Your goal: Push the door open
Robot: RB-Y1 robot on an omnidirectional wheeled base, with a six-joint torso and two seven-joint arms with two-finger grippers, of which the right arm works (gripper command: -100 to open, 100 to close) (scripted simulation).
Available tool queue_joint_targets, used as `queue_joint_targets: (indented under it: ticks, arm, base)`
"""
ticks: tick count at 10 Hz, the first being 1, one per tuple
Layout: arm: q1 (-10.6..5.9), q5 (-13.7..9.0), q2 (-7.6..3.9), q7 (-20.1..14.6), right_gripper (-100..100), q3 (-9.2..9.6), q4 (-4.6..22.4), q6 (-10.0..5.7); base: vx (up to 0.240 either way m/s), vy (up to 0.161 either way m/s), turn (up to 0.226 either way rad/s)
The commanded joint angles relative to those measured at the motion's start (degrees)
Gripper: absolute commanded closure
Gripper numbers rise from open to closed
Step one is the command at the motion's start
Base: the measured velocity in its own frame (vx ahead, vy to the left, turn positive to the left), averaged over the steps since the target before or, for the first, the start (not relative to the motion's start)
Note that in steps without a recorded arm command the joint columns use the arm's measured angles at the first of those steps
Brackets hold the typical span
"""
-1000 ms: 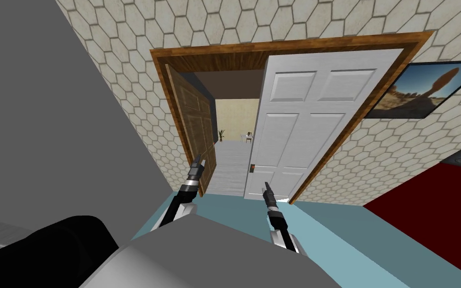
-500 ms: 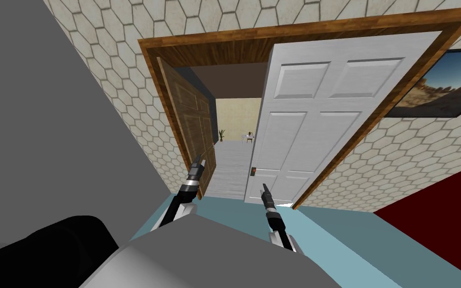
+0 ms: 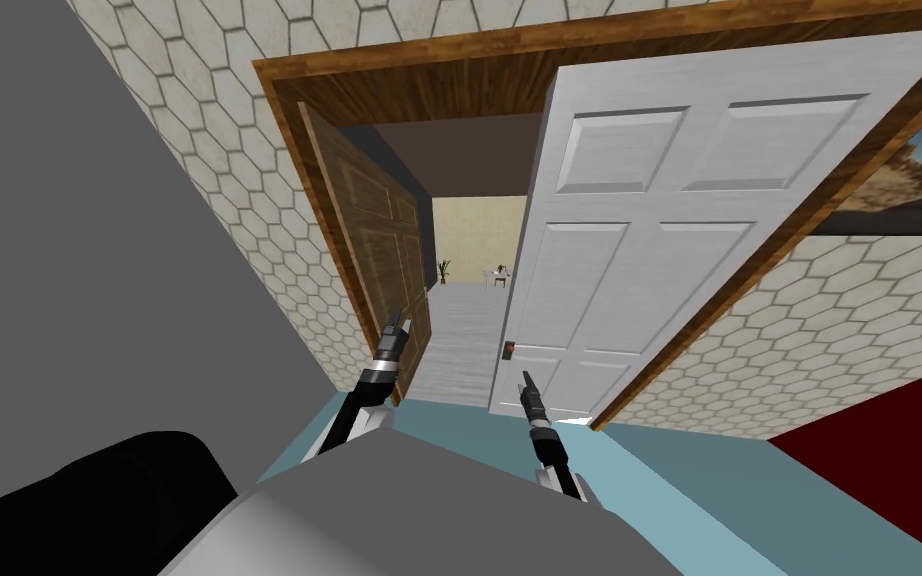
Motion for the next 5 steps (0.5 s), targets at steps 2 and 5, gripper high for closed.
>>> queue_joint_targets:
  ticks: [2,5]
  arm:
    - [-0.11,-0.1,0.00,0.2,-100,-0.13,0.4,-0.21]
    - [-0.28,-0.3,0.13,0.6,-100,-0.46,1.0,-0.54]
  base:
    - [0.098,-0.005,0.014]
    - [0.197,0.020,0.026]
